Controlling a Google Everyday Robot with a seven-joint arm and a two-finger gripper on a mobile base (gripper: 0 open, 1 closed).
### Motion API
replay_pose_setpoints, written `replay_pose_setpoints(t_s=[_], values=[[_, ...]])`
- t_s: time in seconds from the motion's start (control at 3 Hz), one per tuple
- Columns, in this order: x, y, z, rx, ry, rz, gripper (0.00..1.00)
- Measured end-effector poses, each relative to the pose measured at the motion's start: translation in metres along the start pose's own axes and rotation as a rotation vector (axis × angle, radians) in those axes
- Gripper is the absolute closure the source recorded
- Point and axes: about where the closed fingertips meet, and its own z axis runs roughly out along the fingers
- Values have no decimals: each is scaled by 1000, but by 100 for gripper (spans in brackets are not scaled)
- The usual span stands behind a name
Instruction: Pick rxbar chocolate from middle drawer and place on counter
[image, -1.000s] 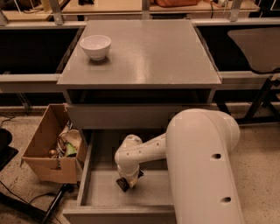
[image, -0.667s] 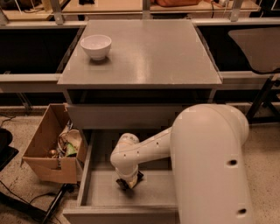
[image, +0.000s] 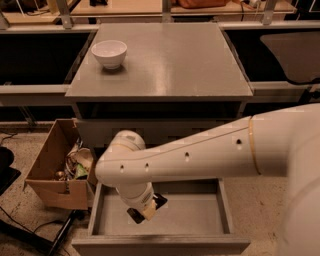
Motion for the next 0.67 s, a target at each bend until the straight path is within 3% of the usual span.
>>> replay_pose_setpoints(t_s=[0.33, 0.67], values=[[32, 26, -141, 100, 30, 47, 100], [63, 50, -223, 200, 42, 86, 100]])
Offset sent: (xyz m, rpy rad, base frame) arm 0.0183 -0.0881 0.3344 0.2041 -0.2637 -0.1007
